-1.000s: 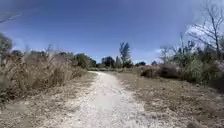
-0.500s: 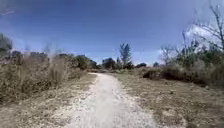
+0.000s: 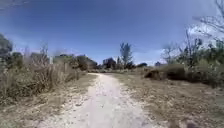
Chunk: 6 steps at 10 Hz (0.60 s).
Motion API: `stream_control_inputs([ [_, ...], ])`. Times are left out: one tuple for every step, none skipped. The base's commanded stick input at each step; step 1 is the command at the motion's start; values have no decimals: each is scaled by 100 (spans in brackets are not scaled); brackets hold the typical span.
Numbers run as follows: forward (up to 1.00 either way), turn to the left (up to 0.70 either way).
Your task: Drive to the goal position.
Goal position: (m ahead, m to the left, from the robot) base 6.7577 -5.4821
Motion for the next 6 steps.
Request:
stream_control_inputs([
  [70,0],
  [70,0],
  [70,0],
  [70,0],
  [70,0],
  [70,0],
])
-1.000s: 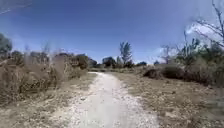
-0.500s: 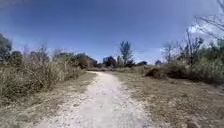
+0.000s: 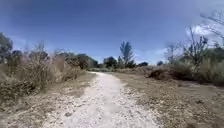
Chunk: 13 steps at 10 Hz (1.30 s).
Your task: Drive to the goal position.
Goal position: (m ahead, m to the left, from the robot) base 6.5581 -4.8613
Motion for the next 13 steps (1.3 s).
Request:
stream_control_inputs([
  [70,0],
  [70,0],
  [70,0],
  [70,0],
  [70,0],
  [70,0],
  [70,0],
  [70,0],
  [70,0],
  [70,0],
  [70,0],
  [70,0],
  [70,0],
])
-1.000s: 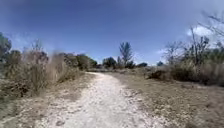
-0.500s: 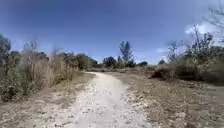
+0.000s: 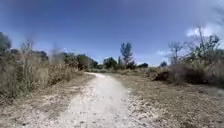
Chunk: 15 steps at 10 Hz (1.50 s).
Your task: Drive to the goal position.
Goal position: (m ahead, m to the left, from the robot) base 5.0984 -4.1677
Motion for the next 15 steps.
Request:
stream_control_inputs([
  [70,0],
  [70,0],
  [70,0],
  [70,0],
  [70,0],
  [70,0],
  [70,0],
  [70,0],
  [70,0],
  [70,0],
  [70,0],
  [70,8],
  [70,32],
  [70,14],
  [70,0],
])
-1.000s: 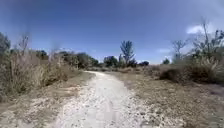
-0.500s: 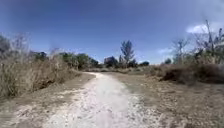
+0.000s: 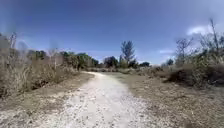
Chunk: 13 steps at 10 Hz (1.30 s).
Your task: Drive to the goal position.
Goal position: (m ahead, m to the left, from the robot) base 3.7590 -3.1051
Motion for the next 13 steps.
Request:
stream_control_inputs([
  [70,0],
  [70,0],
  [70,0],
  [70,0],
  [70,0],
  [70,0],
  [70,0],
  [70,0],
  [70,0],
  [70,0],
  [70,0],
  [70,0],
  [70,0],
])
